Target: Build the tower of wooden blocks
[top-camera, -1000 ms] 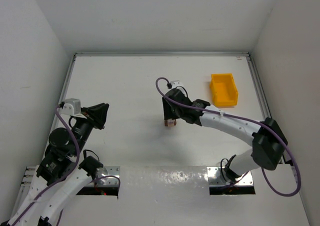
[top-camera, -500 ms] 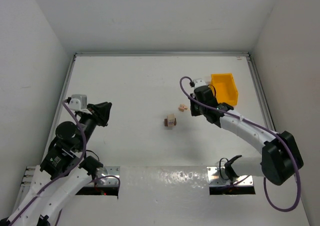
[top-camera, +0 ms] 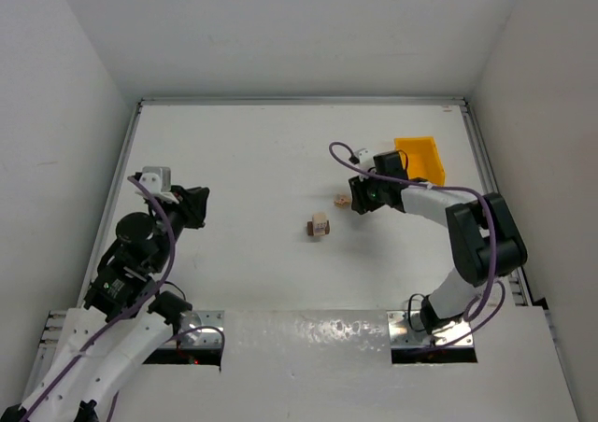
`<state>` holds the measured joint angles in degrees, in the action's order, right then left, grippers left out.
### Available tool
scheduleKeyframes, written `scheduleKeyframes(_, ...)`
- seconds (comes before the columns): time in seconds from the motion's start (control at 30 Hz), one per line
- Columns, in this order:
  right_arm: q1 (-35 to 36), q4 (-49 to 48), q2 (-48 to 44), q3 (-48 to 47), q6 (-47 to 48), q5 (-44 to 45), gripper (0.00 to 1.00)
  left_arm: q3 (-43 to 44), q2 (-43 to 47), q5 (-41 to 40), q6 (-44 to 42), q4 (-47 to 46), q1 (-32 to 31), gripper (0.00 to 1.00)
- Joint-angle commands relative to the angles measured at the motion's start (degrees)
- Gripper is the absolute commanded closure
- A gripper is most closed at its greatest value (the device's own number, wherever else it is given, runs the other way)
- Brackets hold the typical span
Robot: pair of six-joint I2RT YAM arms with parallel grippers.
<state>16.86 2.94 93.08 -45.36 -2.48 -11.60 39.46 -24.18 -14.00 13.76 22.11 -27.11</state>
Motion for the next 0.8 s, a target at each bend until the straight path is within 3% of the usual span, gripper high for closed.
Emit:
scheduleKeyframes(0.0, 0.2, -2.7, 2.7, -3.3, 5.8, -1.3, 0.59, 0.3, -0.8, 1.0, -0.6, -2.2, 1.4, 0.84)
scheduleKeyframes(0.27, 0.1, 4.3, 11.5, -12.5, 11.6, -0.4, 0.52, 0.4, -1.7, 1.5, -0.7, -2.2, 2.0, 0.84)
scheduleKeyframes(0.77, 1.1, 12.2, 19.2, -22.2, 14.1, -7.4, 0.53, 0.4, -2.4, 2.2, -0.8, -2.4, 3.4, 0.84)
